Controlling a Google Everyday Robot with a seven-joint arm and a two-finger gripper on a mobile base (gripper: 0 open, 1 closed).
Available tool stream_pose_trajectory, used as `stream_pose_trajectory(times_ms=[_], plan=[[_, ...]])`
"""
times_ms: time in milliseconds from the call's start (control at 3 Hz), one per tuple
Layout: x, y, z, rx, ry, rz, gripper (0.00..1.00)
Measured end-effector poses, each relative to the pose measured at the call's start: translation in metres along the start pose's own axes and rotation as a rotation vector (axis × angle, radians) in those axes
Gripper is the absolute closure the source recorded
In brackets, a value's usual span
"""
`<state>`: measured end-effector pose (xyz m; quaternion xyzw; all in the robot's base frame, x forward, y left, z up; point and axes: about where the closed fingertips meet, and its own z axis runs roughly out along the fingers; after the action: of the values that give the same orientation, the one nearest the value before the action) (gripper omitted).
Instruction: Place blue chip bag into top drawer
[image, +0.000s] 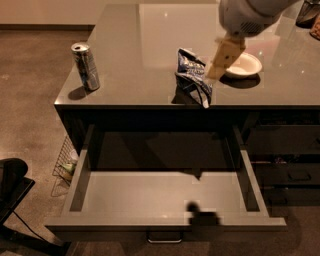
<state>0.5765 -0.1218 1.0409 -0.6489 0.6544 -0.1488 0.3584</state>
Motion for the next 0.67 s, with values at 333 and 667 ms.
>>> stream_pose_trajectory(times_ms=[333,667], plan=[[-0.004,0.019,0.047,-0.065,0.022,0.017,0.0],[-0.008,0.037,0.101,-0.139,0.064,0.004,0.0]])
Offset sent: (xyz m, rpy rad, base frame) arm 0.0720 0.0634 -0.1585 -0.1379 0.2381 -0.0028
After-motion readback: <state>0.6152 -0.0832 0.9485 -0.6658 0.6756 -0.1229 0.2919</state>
